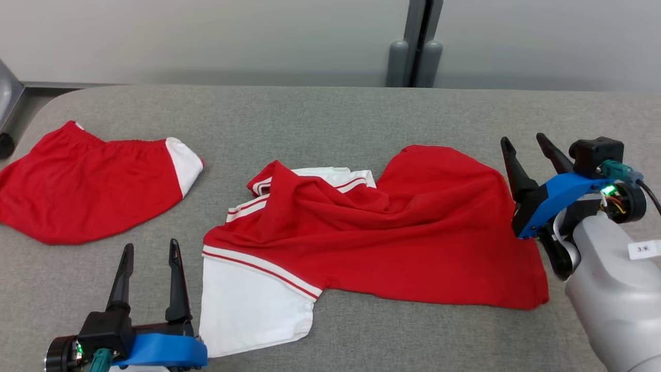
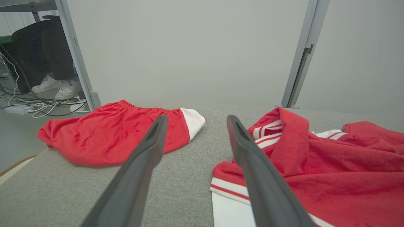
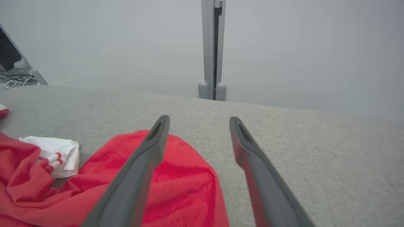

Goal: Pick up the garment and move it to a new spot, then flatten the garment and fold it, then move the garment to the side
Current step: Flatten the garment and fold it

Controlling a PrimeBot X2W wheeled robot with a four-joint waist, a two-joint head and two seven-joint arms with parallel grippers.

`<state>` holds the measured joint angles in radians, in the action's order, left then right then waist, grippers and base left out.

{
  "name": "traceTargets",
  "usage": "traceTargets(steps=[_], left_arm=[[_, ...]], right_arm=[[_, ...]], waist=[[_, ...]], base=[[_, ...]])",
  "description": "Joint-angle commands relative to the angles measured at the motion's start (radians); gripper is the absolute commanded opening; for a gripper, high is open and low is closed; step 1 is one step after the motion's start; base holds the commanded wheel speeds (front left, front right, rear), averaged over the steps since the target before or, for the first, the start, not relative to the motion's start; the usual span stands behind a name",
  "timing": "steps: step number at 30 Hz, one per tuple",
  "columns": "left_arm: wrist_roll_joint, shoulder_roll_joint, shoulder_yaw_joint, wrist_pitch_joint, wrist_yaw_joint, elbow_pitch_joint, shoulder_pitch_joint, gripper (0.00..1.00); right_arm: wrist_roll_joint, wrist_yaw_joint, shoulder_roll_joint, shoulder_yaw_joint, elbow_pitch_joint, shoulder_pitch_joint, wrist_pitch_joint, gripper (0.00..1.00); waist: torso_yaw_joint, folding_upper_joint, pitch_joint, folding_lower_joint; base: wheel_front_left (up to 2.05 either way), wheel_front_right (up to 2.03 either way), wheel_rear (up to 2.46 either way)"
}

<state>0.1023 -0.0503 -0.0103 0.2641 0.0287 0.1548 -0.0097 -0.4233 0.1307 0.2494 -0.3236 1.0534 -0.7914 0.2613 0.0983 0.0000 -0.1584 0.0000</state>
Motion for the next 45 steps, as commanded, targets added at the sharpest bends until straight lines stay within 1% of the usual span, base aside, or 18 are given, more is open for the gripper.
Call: traceTargets(steps=[1,2,6,11,14,18,25,28,32,37,45], left_arm=[[-0.008,0.0,-0.009,0.0,0.005,-0.002,0.012,1.0],[-0.008,0.0,-0.009,0.0,0.005,-0.002,0.012,1.0],[-0.013,0.0,-0.021,0.0,0.006,0.0,0.034,1.0],[-0.015,0.0,-0.034,0.0,0.007,0.001,0.059,1.0],[-0.015,0.0,-0.037,0.0,0.01,0.002,0.071,1.0],[-0.016,0.0,-0.044,0.0,0.007,0.003,0.092,1.0],[-0.025,0.0,-0.056,0.0,0.013,0.004,0.118,1.0],[-0.028,0.0,-0.058,0.0,0.015,0.005,0.123,1.0],[-0.031,0.0,-0.056,0.0,0.016,0.0,0.13,1.0],[-0.034,0.0,-0.051,0.0,0.018,0.005,0.135,1.0],[-0.039,0.0,-0.05,0.0,0.016,0.011,0.138,1.0]], right_arm=[[0.012,0.0,0.004,0.033,-0.081,0.066,0.005,1.0],[0.012,0.0,0.004,0.033,-0.081,0.066,0.005,1.0],[0.064,0.0,-0.011,0.112,-0.293,0.19,0.005,1.0],[0.133,0.0,-0.053,0.164,-0.492,0.351,0.005,1.0],[0.16,0.0,-0.08,0.191,-0.579,0.442,0.005,1.0],[0.189,0.0,-0.115,0.213,-0.663,0.555,0.005,1.0],[0.228,0.0,-0.16,0.229,-0.738,0.693,0.005,1.0],[0.241,0.0,-0.167,0.23,-0.756,0.732,0.005,1.0],[0.256,0.0,-0.177,0.255,-0.776,0.776,0.005,1.0],[0.275,0.0,-0.189,0.29,-0.783,0.809,0.005,1.0],[0.289,0.0,-0.197,0.304,-0.765,0.817,0.005,1.0]], waist=[[-0.026,0.0,0.024,0.0],[-0.026,0.0,0.024,0.0],[-0.053,0.0,0.052,0.0],[-0.082,0.0,0.083,0.0],[-0.092,0.0,0.1,0.0],[-0.098,0.0,0.124,0.0],[-0.1,0.0,0.148,0.0],[-0.095,0.0,0.153,0.0],[-0.087,0.0,0.157,0.0],[-0.077,0.0,0.161,0.0],[-0.071,0.0,0.164,0.0]], base=[[0.0,0.0,0.0],[0.0,0.0,0.0],[0.0,0.0,0.0],[0.0,0.0,0.0],[0.0,0.0,0.0],[0.0,0.0,0.0],[0.0,0.0,0.0],[0.0,0.0,0.0],[0.0,0.0,0.0],[0.0,0.0,0.0],[0.0,0.0,0.0]])
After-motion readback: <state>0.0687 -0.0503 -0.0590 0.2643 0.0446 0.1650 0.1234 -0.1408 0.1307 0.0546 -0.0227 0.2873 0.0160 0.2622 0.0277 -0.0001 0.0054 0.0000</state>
